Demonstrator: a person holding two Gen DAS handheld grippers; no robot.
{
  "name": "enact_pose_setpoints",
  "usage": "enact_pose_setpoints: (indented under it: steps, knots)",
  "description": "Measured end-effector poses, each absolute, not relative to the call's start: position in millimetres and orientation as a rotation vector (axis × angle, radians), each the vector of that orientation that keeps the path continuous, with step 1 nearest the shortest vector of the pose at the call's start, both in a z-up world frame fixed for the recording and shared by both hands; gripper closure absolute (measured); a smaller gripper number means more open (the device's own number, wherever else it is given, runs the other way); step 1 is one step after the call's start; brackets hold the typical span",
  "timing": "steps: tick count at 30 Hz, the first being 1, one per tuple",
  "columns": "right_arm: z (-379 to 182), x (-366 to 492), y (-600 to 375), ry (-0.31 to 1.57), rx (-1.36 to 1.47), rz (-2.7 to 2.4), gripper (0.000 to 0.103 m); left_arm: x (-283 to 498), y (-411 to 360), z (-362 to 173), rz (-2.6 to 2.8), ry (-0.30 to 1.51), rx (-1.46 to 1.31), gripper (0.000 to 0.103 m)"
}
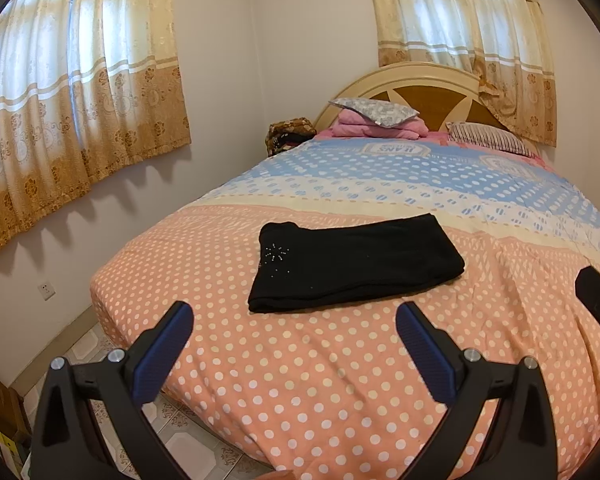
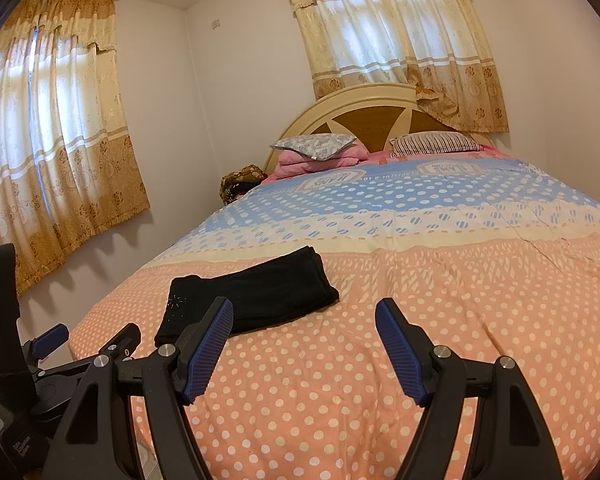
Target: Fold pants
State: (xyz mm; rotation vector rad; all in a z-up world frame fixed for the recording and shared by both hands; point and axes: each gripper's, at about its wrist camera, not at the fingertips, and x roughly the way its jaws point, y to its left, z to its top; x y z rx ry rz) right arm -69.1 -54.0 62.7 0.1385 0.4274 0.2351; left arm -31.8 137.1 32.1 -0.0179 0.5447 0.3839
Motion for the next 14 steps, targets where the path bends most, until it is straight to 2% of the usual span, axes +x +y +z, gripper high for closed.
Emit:
enact_pose_setpoints:
  steps: [14]
  knots:
    - [58.8, -69.7, -52.0, 0.439, 0.143, 0.234, 0.028, -27.8, 135.9, 28.2, 0.356, 0.567, -0.012, 0.000]
